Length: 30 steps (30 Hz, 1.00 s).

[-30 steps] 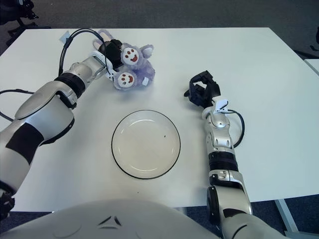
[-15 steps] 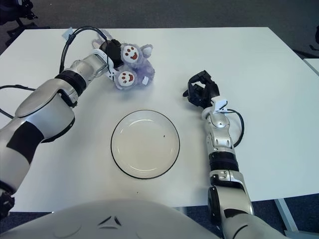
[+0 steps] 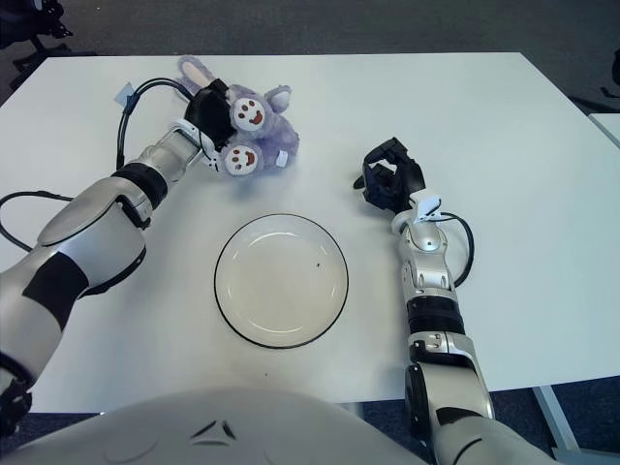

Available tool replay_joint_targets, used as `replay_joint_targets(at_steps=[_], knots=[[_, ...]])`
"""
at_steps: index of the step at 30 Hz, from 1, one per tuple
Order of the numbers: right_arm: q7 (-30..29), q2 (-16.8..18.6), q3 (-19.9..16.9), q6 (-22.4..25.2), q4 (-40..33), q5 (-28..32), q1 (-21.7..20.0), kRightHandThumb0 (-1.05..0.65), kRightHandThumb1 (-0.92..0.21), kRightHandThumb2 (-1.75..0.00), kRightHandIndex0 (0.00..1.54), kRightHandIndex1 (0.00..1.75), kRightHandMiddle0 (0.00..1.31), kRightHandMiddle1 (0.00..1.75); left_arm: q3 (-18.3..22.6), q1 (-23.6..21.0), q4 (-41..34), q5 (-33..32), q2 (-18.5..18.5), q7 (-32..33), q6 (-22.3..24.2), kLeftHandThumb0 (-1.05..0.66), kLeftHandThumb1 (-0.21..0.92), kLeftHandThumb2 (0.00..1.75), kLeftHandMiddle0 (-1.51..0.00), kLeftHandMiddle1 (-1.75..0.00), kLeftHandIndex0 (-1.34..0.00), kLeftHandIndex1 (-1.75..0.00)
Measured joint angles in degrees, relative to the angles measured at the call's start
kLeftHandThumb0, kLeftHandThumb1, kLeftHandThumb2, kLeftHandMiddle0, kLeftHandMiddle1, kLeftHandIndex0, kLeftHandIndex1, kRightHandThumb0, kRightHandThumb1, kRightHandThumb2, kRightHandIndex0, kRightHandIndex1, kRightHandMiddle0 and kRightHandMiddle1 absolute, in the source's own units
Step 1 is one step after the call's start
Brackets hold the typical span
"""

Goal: Put the doll into the plate.

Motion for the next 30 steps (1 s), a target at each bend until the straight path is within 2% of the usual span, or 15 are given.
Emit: replay_joint_targets(at_steps=[2,3,4,6,7,10,14,19,25,26,29,30], knots=[[0.0,0.0,0.0,0.0,0.0,0.0,0.0,-0.39,-0.66,-0.87,0.84,1.75,0.36,1.75,-0.4,0.1,0.0,0.2,0.1,0.7,0.0,0.36,0.81,0.42,-0.51,-1.46,-0.88,-0.14],[0.1,0.0,0.0,0.0,0.0,0.0,0.0,-0.39,-0.66,-0.87,0.84,1.75,0.36,1.75,-0.7,0.1,0.0,0.4,0.2,1.0,0.0,0.23,0.81,0.41,-0.52,-1.42,-0.76,-0.56],[0.1,0.0,0.0,0.0,0.0,0.0,0.0,-0.39,-0.66,-0.87,0.84,1.75,0.36,1.75,-1.0,0.1,0.0,0.6,0.3,1.4,0.0,0.15,0.76,0.49,-0.52,-1.42,-0.68,-0.86],[0.2,0.0,0.0,0.0,-0.1,0.0,0.0,-0.39,-0.66,-0.87,0.84,1.75,0.36,1.75,-1.5,0.2,0.0,1.1,0.5,2.1,0.1,0.08,0.69,0.63,-0.51,-1.46,-0.60,-1.15],[0.3,0.0,0.0,0.1,-0.1,0.0,0.0,-0.39,-0.66,-0.87,0.84,1.75,0.36,1.75,-1.9,0.2,0.0,1.3,0.6,2.5,0.1,0.05,0.65,0.69,-0.50,-1.48,-0.56,-1.27],[0.5,0.0,0.1,0.2,-0.2,0.0,0.1,-0.39,-0.66,-0.87,0.84,1.75,0.36,1.75,-2.4,0.4,0.0,1.8,0.8,3.2,0.1,0.02,0.59,0.81,-0.50,-1.51,-0.53,-1.42],[0.6,0.0,0.1,0.5,-0.4,0.2,0.1,-0.39,-0.66,-0.87,0.85,1.75,0.36,1.75,-2.7,0.6,0.0,2.1,1.0,3.3,0.1,0.00,0.53,0.92,-0.49,-1.56,-0.51,-1.52],[1.0,0.0,0.1,0.7,-0.5,0.2,0.2,-0.39,-0.66,-0.86,0.85,1.75,0.36,1.75,-3.1,0.7,0.0,2.2,1.2,3.3,0.1,0.00,0.51,0.96,-0.49,-1.58,-0.50,-1.54],[1.0,0.0,0.2,1.4,-1.0,0.2,0.3,-0.39,-0.66,-0.86,0.86,1.75,0.36,1.75,-3.2,0.8,0.0,2.2,1.4,3.2,-0.2,0.00,0.43,1.11,-0.49,-1.65,-0.50,-1.63],[1.0,0.0,0.2,1.5,-1.2,0.2,0.3,-0.39,-0.66,-0.87,0.86,1.75,0.36,1.75,-3.1,0.8,0.0,2.1,1.4,3.2,-0.4,0.00,0.41,1.10,-0.50,-1.69,-0.60,-1.46],[1.0,-0.1,0.3,1.9,-1.4,0.2,0.3,-0.39,-0.66,-0.87,0.86,1.75,0.36,1.75,-1.9,0.9,0.0,0.8,1.4,2.1,-1.6,0.00,0.35,1.12,-0.54,-1.73,-0.71,-1.29],[1.0,-0.1,0.3,2.1,-1.4,0.2,0.3,-0.39,-0.66,-0.87,0.86,1.75,0.36,1.75,-1.3,0.9,0.0,0.2,1.4,1.6,-2.1,0.00,0.34,1.14,-0.55,-1.73,-0.71,-1.30]])
